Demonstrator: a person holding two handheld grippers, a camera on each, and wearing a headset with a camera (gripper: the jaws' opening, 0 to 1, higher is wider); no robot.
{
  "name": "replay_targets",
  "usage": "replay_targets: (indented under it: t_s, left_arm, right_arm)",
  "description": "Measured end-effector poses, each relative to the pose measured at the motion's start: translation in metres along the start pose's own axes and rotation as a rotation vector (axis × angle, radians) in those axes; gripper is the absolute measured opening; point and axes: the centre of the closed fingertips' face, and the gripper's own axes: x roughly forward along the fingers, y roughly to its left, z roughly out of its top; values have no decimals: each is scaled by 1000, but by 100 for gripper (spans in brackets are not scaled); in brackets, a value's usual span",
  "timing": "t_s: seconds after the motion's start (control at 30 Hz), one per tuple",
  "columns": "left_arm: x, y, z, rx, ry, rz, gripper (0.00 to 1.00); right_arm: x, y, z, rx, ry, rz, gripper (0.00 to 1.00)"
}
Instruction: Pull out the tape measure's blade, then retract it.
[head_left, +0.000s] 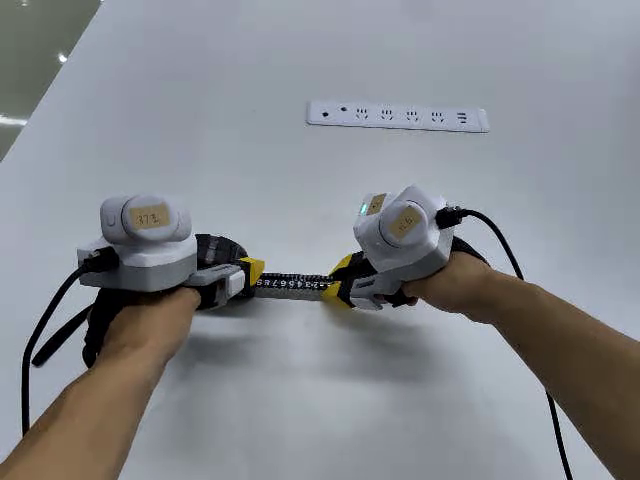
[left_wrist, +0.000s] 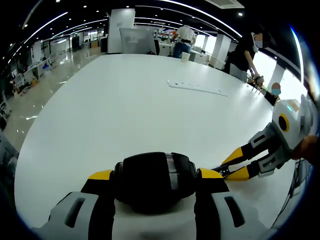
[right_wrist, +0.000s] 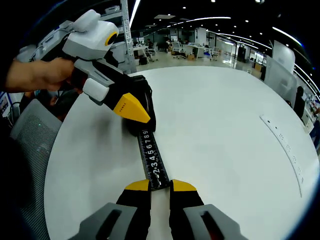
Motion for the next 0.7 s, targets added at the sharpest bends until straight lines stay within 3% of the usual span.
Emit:
replay_targets:
  t_s: [0.7]
  left_arm:
    - [-1,-1,-1,-4,3,-6,60]
  right_arm:
    - [15,7,17,2,-19,18,10]
